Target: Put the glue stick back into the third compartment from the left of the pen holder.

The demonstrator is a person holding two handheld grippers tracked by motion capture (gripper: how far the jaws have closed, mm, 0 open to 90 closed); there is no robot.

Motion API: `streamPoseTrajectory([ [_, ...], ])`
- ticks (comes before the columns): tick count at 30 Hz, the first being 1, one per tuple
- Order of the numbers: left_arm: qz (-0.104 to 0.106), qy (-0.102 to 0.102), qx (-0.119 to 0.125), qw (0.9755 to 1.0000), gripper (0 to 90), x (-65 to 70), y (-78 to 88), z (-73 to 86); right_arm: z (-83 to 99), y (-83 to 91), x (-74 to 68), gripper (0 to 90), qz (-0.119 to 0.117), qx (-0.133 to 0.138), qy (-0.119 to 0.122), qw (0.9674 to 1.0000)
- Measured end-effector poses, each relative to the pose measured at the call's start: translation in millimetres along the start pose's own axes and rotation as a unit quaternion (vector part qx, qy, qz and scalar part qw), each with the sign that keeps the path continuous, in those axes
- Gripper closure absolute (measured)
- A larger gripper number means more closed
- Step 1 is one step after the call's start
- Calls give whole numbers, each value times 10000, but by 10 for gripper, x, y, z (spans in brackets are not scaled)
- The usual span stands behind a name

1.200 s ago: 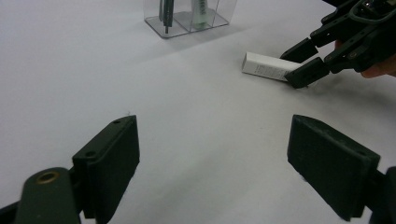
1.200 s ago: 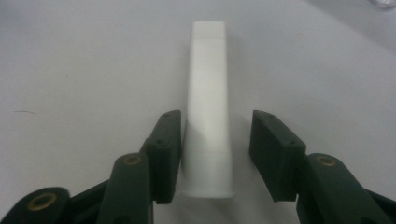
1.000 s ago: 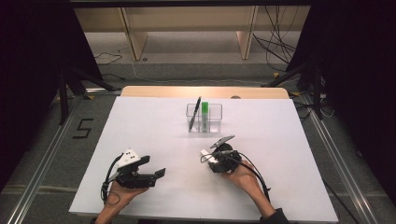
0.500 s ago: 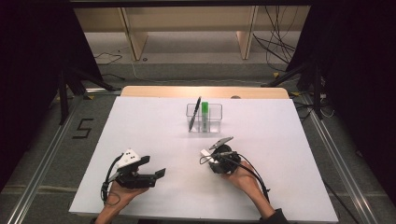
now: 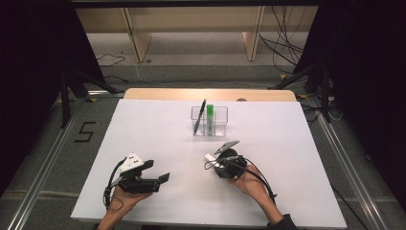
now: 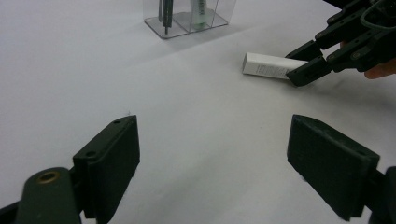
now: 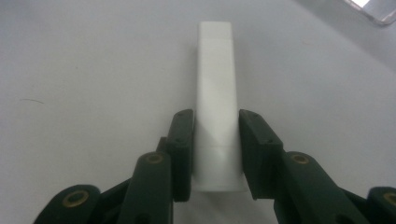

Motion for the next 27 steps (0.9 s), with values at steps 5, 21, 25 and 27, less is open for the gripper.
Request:
streamPoseTrajectory([
  [5,1,1,-1,10000,168,-1,0,1,-27,64,-15,679,-20,192,104,9998],
  [21,22,17,-44,10000,168,-2,-10,13,-4,304,-215,678,274,923,1194,9882],
  [25,44,10,-71,10000,168,-1,-15,19,30,335,-255,678,430,1088,1580,9805],
  [27,60,5,-89,9999,168,-1,-17,21,49,347,-276,678,572,1203,1875,9732],
])
Point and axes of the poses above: each handheld gripper's, and its own axes: y roughly backward along the jaws, z roughly out of its underside, x roughly to its right, the point moved 7 cm from there along -y, roughly forward along the jaws, and after that the axes turned 10 degrees about -y, right-handed, at the moved point
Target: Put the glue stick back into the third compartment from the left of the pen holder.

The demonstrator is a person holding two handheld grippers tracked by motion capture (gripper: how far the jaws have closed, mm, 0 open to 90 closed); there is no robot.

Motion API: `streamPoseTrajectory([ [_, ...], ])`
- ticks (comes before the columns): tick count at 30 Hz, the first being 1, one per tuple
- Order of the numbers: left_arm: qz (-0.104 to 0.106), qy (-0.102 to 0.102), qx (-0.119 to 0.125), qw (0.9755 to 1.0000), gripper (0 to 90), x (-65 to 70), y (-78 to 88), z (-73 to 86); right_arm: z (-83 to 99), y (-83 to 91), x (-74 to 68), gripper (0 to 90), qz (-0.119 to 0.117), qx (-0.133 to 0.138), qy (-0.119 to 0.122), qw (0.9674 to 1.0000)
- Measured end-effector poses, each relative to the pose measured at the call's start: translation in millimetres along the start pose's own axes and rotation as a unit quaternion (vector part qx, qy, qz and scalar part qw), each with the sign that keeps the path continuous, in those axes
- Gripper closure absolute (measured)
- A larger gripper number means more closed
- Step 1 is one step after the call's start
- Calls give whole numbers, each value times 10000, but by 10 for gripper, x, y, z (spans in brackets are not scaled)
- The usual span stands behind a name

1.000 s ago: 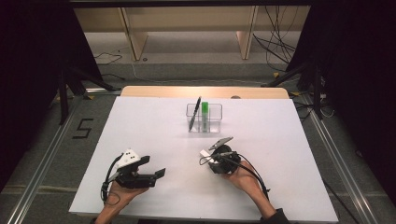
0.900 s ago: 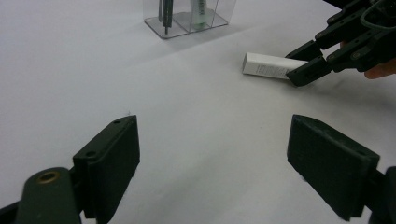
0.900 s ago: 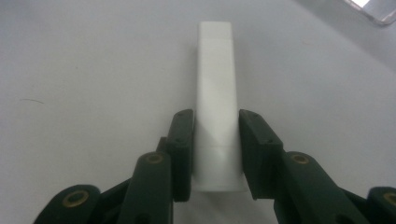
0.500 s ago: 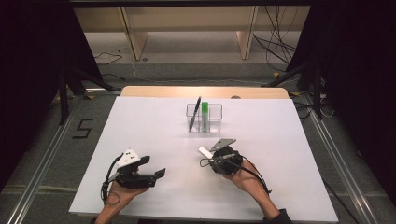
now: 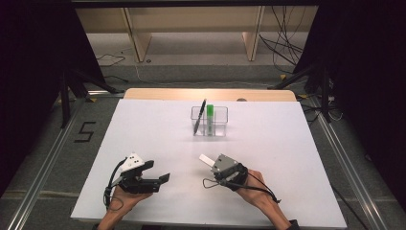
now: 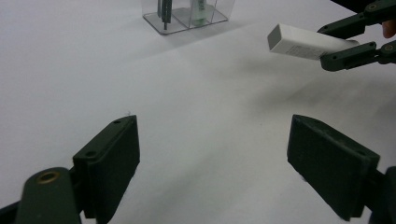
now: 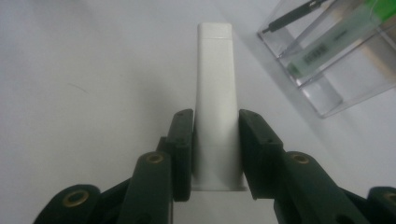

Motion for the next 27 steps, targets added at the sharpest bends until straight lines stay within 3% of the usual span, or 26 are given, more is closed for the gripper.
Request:
streamPoseTrajectory([
  [3,29,-7,-21,10000,168,1,-4,-1,11,33,-64,678,67,162,370,9992],
  [8,124,-6,-62,9999,167,12,-3,-19,29,84,-172,678,170,405,981,9942],
  [10,157,-39,-70,9998,167,15,3,-34,44,102,-209,678,217,384,1045,9935],
  [12,185,-60,-67,9998,167,18,11,-61,48,119,-225,678,271,448,1265,9906],
  [13,197,-59,-55,9998,168,21,17,-78,54,127,-242,678,288,453,1245,9908],
  [20,397,-194,-103,9990,168,67,32,-198,71,174,-276,678,525,605,1599,9839],
  [24,560,-351,-204,9976,168,120,40,-283,83,190,-299,678,692,662,1937,9764],
  [27,713,-574,-396,9950,168,166,22,-325,73,193,-332,678,865,847,2333,9648],
])
Point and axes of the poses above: each handheld gripper's, and its own axes: y roughly backward along the jaws, z roughly out of its underside, x roughly to its right, the point moved 7 cm from there along -y, roughly forward along the jaws, and after that the axes turned 10 degrees about -y, right-handed, at the moved point
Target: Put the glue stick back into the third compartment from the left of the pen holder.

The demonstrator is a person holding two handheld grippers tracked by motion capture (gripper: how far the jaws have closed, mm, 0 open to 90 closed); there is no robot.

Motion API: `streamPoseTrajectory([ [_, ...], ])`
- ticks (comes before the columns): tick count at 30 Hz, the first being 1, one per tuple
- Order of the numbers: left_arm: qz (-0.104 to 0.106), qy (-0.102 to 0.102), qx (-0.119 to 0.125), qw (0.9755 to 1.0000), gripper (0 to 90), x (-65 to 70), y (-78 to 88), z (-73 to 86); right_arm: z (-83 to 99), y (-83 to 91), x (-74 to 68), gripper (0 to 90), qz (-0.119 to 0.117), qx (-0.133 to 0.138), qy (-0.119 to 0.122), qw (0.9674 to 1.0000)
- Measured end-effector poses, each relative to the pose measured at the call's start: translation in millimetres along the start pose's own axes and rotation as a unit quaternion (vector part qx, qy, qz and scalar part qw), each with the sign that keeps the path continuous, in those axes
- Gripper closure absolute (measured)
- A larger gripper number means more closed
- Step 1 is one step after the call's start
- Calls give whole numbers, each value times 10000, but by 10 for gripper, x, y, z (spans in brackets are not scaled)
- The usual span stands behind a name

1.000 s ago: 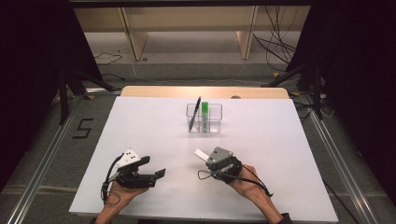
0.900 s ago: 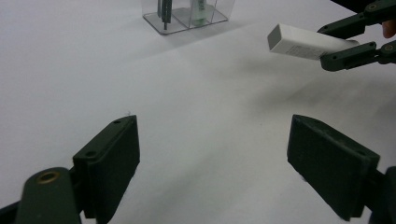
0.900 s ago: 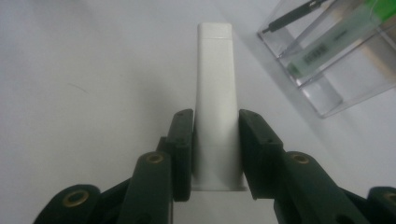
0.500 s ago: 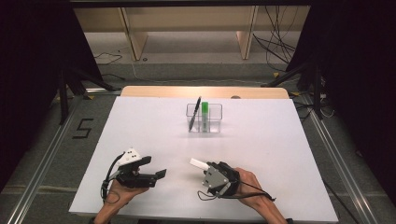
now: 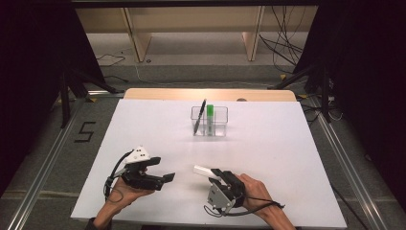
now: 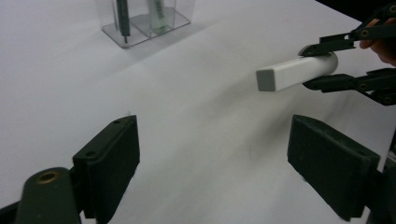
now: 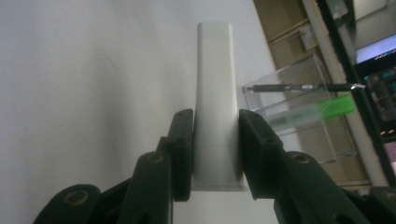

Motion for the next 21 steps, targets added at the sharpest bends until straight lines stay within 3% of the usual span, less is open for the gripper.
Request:
streamPoseTrajectory([
  [5,155,-312,-262,9991,168,74,-69,-84,-24,25,-81,679,252,138,521,9982],
  [8,274,-469,-395,9977,168,132,-122,-130,-44,29,-111,679,331,291,898,9950],
  [11,423,-640,-561,9955,169,194,-181,-169,-50,34,-148,679,396,372,1061,9929],
  [15,601,-993,-838,9897,176,269,-249,-191,-58,32,-176,679,483,447,1364,9885],
  [21,871,-1282,-1113,9816,188,367,-331,-226,-68,28,-226,679,559,578,1734,9816],
])
Point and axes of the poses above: each handheld gripper's, and its own axes: y roughly backward along the jaws, z roughly out of its underside, x roughly to its right, the point moved 7 cm from there along -y, roughly forward along the jaws, and after that the axes turned 10 degrees about -y, right-handed, at the moved point
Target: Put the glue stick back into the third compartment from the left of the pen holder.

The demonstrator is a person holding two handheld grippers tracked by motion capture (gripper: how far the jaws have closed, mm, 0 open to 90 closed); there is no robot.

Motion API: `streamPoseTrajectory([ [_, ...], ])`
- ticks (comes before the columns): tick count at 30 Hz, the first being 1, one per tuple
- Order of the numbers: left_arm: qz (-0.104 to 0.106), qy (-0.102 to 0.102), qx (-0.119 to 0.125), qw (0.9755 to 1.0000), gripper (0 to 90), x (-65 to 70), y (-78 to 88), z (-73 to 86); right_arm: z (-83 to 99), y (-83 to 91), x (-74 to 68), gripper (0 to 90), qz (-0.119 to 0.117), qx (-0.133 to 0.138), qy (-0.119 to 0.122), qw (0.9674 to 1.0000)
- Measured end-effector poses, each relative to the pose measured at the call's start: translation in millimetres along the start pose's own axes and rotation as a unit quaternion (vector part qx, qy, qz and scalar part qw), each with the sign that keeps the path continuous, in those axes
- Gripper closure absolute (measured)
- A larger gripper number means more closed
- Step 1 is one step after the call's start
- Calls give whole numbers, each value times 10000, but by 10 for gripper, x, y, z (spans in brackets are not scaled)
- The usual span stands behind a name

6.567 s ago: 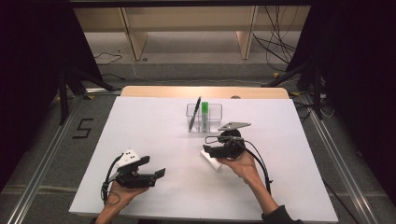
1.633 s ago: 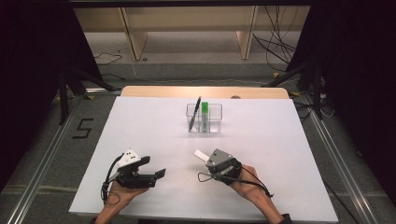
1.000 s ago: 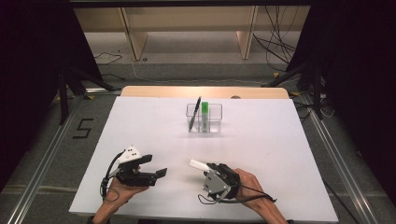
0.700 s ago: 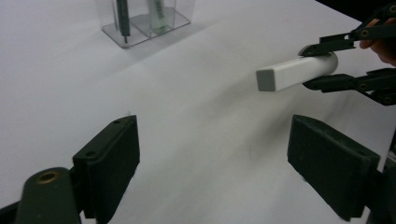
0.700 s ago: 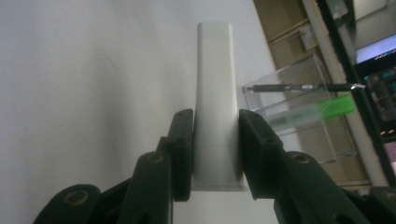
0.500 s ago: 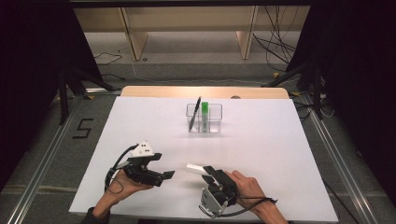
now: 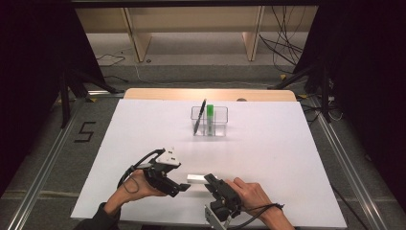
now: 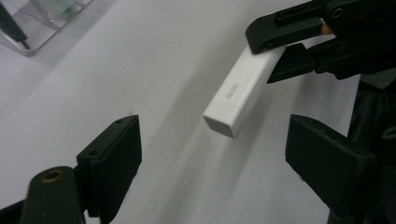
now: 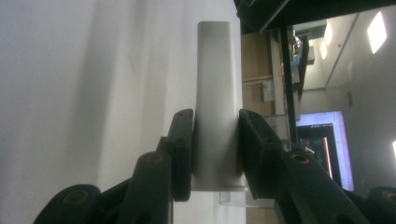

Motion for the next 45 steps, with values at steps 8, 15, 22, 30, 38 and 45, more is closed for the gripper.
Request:
streamPoseTrajectory([
  [8,339,-320,-356,9983,232,47,-77,-105,-26,3,-28,679,-12,79,251,9997],
  [15,612,-493,-630,9949,287,58,-154,-167,-43,13,-43,678,-6,128,294,9995],
  [22,863,-626,-785,9912,360,65,-211,-234,-49,13,-52,678,-9,131,386,9992],
  [30,1129,-755,-961,9861,435,85,-270,-293,-54,16,-54,678,-1,153,404,9991],
  [38,1331,-826,-1136,9811,516,84,-309,-323,-58,19,-72,678,-21,157,423,9990],
  [45,1471,-882,-1306,9765,565,83,-356,-321,-62,15,-80,678,-20,173,459,9988],
])
Point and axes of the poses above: each handheld gripper's, and its own axes: y roughly backward along the jaws, z roughly out of its underside, x roughly to its right, the point moved 7 cm from there along -y, roughly forward along the jaws, and after that the axes turned 10 degrees about -y, right-handed, at the moved point
